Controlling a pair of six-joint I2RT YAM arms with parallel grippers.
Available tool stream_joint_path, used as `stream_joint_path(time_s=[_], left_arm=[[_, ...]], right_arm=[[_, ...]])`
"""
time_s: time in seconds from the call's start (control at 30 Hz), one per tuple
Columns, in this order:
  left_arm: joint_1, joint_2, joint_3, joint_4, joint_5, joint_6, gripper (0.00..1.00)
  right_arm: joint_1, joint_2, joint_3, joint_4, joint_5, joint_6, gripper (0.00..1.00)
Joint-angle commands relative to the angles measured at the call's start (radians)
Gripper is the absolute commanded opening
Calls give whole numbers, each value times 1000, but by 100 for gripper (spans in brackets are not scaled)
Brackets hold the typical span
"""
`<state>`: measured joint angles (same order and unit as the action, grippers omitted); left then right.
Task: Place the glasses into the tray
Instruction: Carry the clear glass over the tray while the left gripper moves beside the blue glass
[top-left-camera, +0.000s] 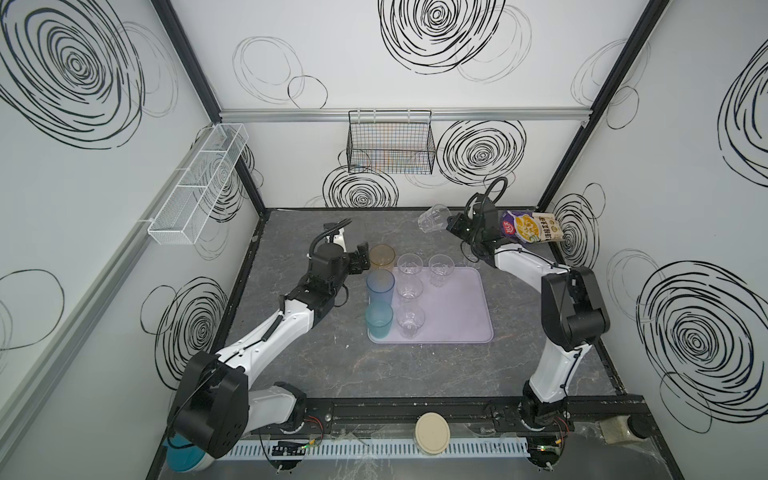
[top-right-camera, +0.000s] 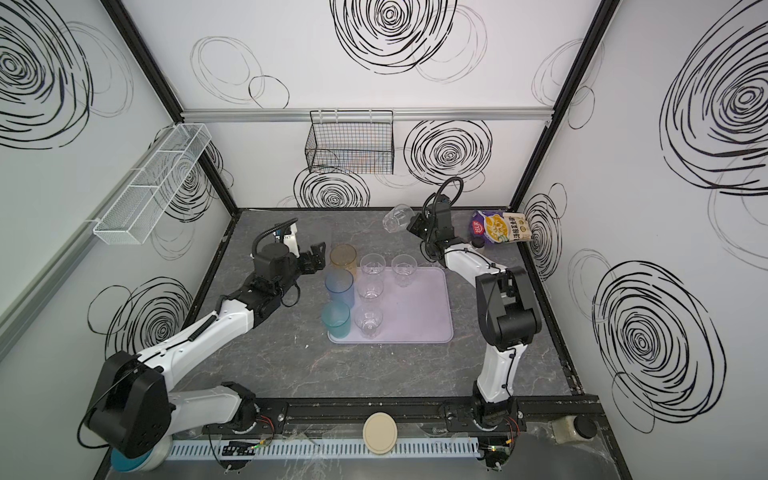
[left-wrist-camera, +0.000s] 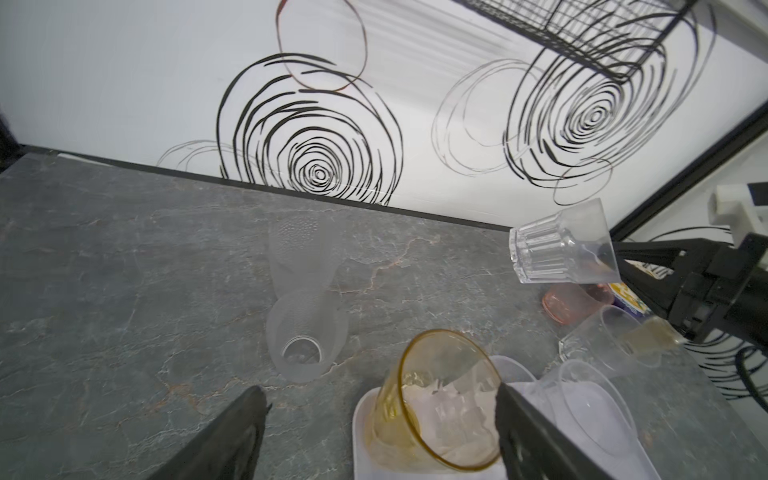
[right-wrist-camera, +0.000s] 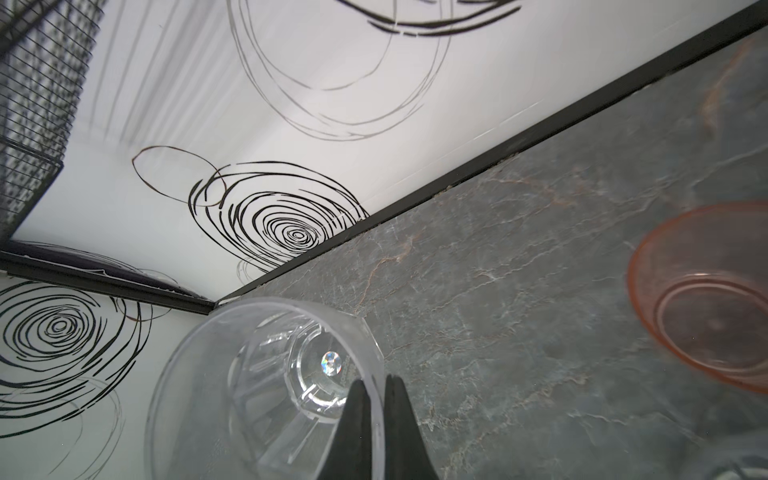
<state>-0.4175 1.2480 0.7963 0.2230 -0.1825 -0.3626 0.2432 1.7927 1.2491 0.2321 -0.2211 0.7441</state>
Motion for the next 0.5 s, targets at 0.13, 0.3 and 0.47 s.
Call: stream_joint_path(time_s=[0.13,0.3,0.47], left_arm=[[-121,-133,5,-46,-100,156,89],[-124,-241,-66,-89,-91,190,91],[-114,-302,-106,-137,-120,163,93]], right_arm=[[-6,-297,-95,-142,80,-103,0],[52,-514,-177,-393,175,-192,0],[196,-648,-272,-615,319,-240,0]])
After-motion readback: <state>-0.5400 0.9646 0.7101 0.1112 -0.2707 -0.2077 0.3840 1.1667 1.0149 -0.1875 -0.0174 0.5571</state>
